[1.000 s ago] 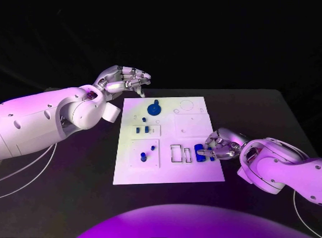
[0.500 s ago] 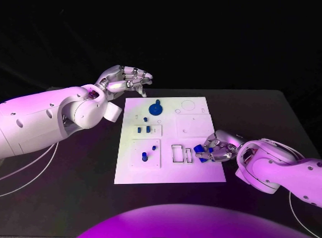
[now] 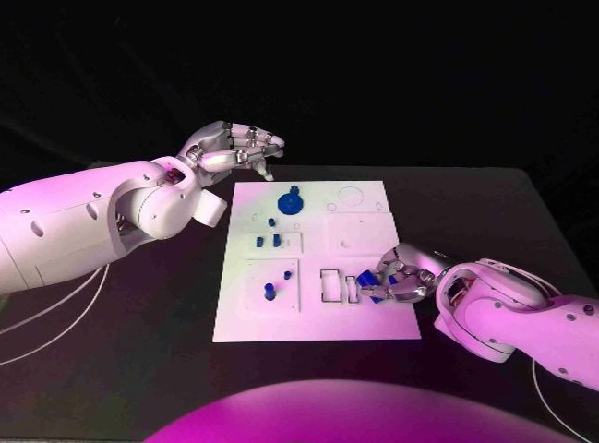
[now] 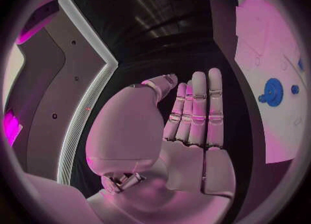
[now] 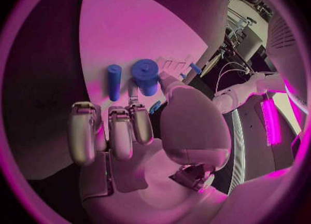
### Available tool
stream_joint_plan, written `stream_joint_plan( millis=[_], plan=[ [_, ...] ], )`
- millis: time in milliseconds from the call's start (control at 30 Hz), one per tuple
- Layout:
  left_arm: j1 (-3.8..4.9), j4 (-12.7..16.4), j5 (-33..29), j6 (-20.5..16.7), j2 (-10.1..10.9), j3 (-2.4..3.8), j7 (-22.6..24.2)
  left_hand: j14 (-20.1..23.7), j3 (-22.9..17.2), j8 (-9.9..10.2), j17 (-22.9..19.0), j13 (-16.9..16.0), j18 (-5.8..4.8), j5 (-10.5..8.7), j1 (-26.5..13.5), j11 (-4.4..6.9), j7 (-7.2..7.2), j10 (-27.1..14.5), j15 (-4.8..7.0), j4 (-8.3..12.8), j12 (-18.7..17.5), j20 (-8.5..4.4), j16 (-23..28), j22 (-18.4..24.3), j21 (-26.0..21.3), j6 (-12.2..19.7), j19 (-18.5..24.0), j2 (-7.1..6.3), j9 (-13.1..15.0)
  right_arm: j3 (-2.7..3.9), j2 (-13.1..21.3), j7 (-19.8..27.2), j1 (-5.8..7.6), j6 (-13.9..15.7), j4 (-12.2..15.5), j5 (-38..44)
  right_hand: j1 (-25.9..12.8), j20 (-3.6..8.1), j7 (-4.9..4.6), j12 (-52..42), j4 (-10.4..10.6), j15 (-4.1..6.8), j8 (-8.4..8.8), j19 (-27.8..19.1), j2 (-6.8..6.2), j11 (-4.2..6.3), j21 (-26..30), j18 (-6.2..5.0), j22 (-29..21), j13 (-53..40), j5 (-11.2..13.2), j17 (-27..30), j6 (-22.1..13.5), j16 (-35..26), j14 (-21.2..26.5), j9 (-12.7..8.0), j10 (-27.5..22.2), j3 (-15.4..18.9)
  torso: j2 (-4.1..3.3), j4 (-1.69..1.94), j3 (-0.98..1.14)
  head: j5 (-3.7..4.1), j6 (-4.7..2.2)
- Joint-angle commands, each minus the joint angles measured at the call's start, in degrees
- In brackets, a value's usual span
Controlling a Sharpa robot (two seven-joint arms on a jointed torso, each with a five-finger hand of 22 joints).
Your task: Assemble the parts on the task board
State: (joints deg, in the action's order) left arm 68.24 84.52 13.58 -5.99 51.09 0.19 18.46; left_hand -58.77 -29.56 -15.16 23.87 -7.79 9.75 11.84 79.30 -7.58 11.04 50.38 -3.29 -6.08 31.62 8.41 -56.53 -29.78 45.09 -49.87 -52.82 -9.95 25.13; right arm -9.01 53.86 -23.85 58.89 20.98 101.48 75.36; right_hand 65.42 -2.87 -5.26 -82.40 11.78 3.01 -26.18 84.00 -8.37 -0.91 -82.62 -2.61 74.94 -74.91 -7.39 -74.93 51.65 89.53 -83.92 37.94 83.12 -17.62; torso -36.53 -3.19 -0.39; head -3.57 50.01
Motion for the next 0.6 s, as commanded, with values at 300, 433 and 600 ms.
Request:
stream_joint_plan(
  millis=[300, 433, 600],
  plan=[
    [0.02, 0.0, 0.1, 0.8, -0.1, 0.02, 0.4, 0.3, 0.2, 0.2, 0.1, 0.1, 0.7, 0.23, -0.7, -0.02, 0.01, -0.3, -0.17, 0.0, -0.3, 0.42, 0.1, 0.1, -0.2, 0.3, 0.1, -0.08, 0.1, -0.32, 1.9, -0.2, 1.02, 5.0, 2.8, -4.4, 2.1, 0.88, 1.01, -0.1, -0.4, 0.91, -1.14, 4.2, 2.31, 0.99, -0.4, 0.95, 10.1, -5.6, -1.9, -15.0, 1.0, 0.4, -6.1, 1.5, 0.4, -2.5, 0.07, 0.04, -0.03, 0.0, -0.01],
    [0.02, 0.0, 0.1, 0.9, -0.2, 0.02, 0.4, 0.4, 0.2, 0.3, 0.1, 0.1, 0.71, 0.26, -0.7, 0.0, -0.01, -0.4, -0.17, -0.1, -0.3, 0.43, 0.1, 0.1, -0.3, 0.3, 0.1, -0.04, 0.1, -0.22, 2.1, 0.4, 2.13, 6.2, 4.0, -5.8, 1.8, 0.95, 1.13, -0.2, -0.2, 0.98, -1.39, 4.2, 2.19, 1.08, -0.5, 0.97, 10.1, -5.8, -2.0, -15.1, 1.3, 0.5, -6.1, 1.7, 0.5, -2.6, 0.04, 0.07, -0.07, 0.06, -0.01],
    [0.02, 0.0, 0.1, 0.9, -0.3, 0.02, 0.4, 0.4, 0.2, 0.3, 0.1, 0.1, 0.71, 0.26, -0.7, 0.0, -0.02, -0.4, -0.17, -0.1, -0.3, 0.43, 0.1, 0.1, -0.3, 0.3, 0.1, -0.03, 0.1, -0.15, 2.0, 0.8, 2.82, 6.5, 4.8, -6.7, 1.3, 1.04, 1.24, -0.2, 0.0, 1.08, -1.6, 4.2, 1.92, 1.18, -0.5, 0.99, 10.2, -5.8, -2.2, -15.1, 1.6, 0.5, -6.1, 2.0, 0.6, -2.6, -0.06, 0.09, -0.07, 0.02, -0.01]
  ],
)
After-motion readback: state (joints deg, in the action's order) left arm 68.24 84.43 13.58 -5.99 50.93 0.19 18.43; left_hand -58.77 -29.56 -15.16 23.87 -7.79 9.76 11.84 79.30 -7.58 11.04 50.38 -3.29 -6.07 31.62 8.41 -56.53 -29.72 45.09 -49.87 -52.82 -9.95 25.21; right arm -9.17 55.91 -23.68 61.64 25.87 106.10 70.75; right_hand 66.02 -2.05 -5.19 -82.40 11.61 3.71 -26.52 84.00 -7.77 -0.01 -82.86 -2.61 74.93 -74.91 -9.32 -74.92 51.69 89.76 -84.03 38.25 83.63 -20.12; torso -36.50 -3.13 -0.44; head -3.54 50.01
